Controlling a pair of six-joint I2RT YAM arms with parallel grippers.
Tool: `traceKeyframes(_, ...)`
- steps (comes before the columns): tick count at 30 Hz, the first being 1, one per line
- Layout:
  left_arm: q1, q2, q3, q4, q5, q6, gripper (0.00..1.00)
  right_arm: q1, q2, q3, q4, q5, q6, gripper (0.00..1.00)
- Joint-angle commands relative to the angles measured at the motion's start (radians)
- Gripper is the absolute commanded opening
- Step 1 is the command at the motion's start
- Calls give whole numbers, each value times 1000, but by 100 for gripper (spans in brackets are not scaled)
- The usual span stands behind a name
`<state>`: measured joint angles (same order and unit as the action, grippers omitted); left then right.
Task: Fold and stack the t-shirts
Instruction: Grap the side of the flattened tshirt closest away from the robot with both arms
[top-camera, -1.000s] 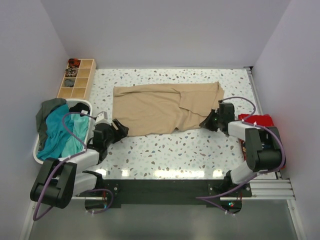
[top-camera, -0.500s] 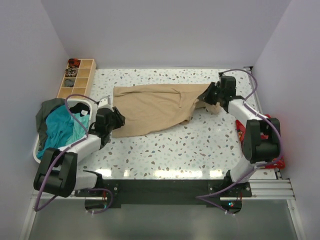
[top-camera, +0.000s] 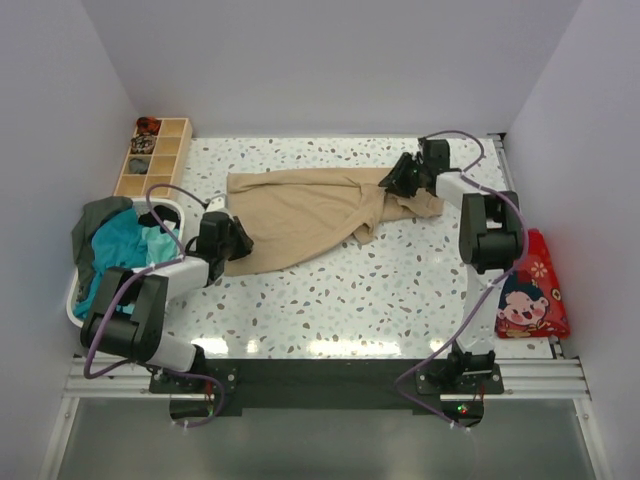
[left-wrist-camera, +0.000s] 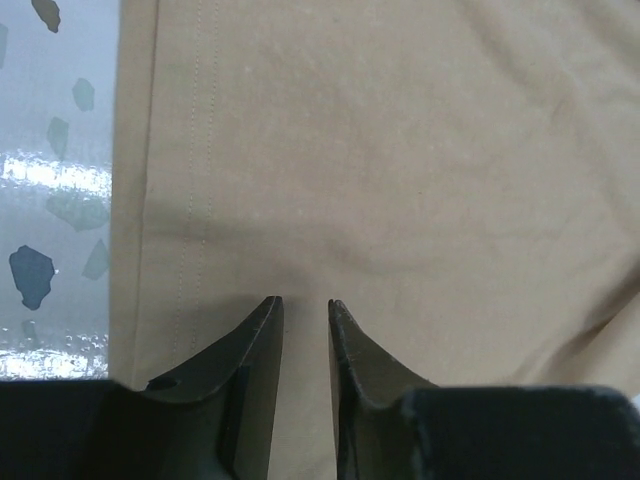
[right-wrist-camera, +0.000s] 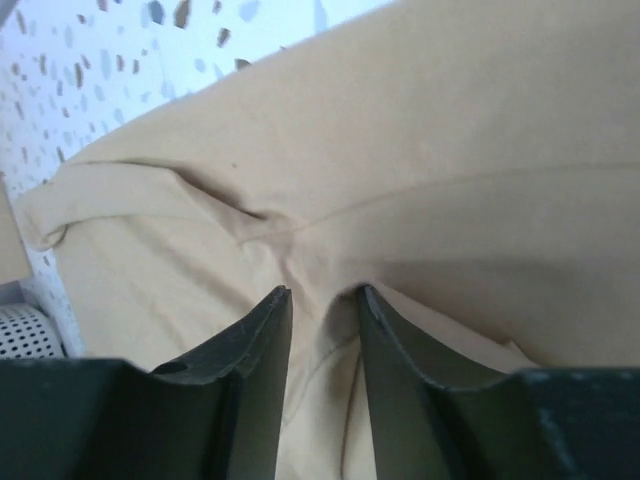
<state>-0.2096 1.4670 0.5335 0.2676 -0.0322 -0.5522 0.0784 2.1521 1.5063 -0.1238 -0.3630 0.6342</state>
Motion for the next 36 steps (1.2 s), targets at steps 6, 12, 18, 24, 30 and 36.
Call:
traceKeyframes(6,-48,-65,37,7,45,41,38,1,-190,-39,144,-85,-59,50)
traceKeyframes(12,-196,-152,54,30,68,54,44,14,-441,-283,55,-14,-209,53)
traceKeyframes(18,-326,-134,95,35,35,41,46,113,-567,-469,-20,105,-344,53)
traceKeyframes(24,-379,-128,92,38,-46,37,57,228,-633,-653,78,272,-341,56)
traceKeyframes(30,-386,-158,71,33,-81,31,66,267,-669,-773,213,395,-298,59)
traceKeyframes(36,-387,-160,59,28,-92,32,71,276,-600,-782,299,366,-289,60)
